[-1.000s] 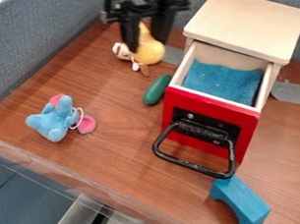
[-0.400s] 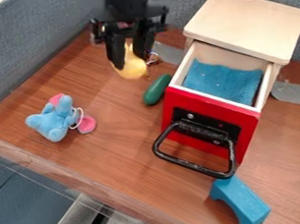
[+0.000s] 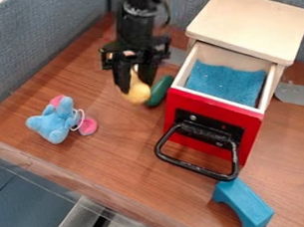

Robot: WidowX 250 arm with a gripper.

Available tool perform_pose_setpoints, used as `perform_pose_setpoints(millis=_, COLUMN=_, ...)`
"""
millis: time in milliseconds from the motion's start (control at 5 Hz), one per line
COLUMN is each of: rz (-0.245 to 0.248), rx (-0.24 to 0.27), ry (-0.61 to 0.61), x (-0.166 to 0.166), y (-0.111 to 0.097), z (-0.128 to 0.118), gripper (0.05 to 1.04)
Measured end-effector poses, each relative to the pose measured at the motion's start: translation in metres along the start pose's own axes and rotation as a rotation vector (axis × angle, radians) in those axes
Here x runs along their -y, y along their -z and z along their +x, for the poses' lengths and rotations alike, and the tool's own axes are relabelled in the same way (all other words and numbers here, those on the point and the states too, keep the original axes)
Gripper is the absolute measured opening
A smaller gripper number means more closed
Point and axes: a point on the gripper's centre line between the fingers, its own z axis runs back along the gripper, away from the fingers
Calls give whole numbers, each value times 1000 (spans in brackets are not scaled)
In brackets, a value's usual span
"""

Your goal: Take the yellow object out of the drawer

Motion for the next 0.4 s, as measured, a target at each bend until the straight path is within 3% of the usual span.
perform_pose_setpoints(millis=400, rz=38, rx=-40, ry=-21, x=-8, y=21, z=5, gripper=511)
